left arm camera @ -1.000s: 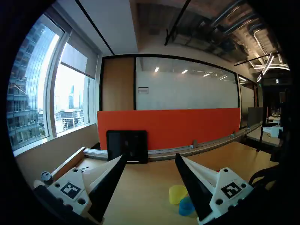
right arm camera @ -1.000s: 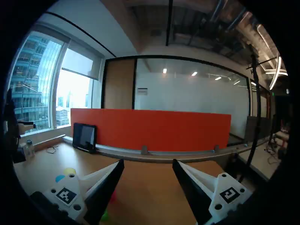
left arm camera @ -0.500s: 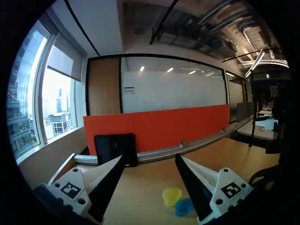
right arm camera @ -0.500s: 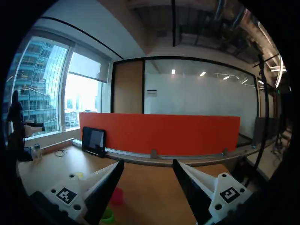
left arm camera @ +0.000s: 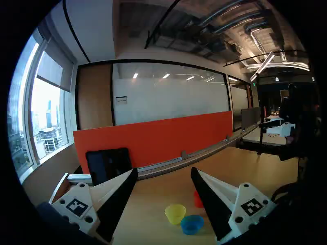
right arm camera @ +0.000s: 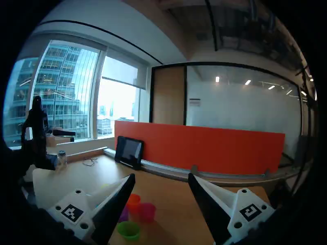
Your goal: Pour water
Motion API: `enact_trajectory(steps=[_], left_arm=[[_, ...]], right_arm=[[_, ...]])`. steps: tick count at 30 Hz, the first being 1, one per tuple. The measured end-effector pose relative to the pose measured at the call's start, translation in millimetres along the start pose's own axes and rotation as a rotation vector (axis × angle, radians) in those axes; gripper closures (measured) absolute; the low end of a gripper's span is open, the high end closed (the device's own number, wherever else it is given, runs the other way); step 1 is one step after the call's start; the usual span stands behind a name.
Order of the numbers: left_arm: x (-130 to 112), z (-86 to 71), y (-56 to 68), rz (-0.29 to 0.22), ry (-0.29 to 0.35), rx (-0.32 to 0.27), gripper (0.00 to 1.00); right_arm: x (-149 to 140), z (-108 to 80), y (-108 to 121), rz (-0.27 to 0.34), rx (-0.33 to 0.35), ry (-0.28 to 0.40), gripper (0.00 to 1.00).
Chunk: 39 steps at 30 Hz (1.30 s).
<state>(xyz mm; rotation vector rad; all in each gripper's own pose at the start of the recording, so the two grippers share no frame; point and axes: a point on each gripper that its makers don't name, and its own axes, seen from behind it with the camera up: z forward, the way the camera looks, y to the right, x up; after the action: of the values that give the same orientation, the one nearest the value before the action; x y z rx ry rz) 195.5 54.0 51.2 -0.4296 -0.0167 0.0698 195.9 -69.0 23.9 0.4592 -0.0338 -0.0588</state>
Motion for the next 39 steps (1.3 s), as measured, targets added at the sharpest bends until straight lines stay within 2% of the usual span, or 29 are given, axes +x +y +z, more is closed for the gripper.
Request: enact_trajectory(steps=[9,20,33,39], left_arm=[[-23.2,0.9,18.5,-0.017,-0.064,-0.082,0.04],[-61.7,4.5,27.1,-0.012,-0.128,-0.128,0.04],[-127.1,7.9,43.1,-0.016,-0.240,-0.178,0.04],[-153.0,8.3,51.0,-0.021,-0.281,-0.202,0.04]], right_arm=[[-23.1,-0.8,-16.3,-0.021,0.098,-0.068,0.00],[-64.7,-3.3,-35.0,-0.065,0.186,-0.157,0.00],[-124.8,-1.1,-52.8,-0.062,0.278,-0.260,0.00],[-157.1,0.3,-55.6,-0.068,0.297,-0.314,0.00]])
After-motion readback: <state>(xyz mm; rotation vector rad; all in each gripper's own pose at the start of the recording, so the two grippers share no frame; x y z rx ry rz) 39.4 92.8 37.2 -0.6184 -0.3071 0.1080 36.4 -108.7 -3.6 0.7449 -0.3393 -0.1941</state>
